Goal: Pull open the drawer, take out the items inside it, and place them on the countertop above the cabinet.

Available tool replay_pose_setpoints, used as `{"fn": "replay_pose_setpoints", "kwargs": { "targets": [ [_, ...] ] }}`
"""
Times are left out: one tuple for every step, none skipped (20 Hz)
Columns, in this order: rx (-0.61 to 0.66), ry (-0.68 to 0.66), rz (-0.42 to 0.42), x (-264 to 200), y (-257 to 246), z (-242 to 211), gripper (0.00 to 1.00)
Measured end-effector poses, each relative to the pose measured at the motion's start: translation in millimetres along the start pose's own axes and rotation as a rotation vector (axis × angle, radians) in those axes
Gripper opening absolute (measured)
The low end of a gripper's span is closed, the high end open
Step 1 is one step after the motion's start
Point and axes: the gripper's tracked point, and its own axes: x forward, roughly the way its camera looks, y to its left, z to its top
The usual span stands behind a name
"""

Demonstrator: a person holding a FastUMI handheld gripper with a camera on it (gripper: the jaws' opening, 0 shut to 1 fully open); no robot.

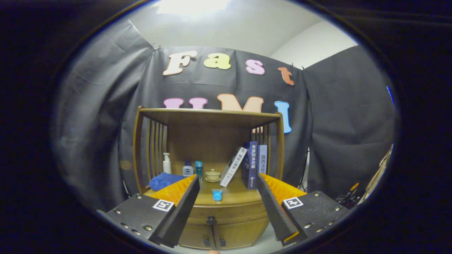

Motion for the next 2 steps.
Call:
{"fn": "replay_pose_setpoints", "kwargs": {
  "targets": [
    [0.020, -0.021, 0.023, -4.5, 1.7, 4.0, 0.96],
    [0.034, -0.043, 0.056, -12.5, 2.3, 8.7, 0.96]
  ]
}}
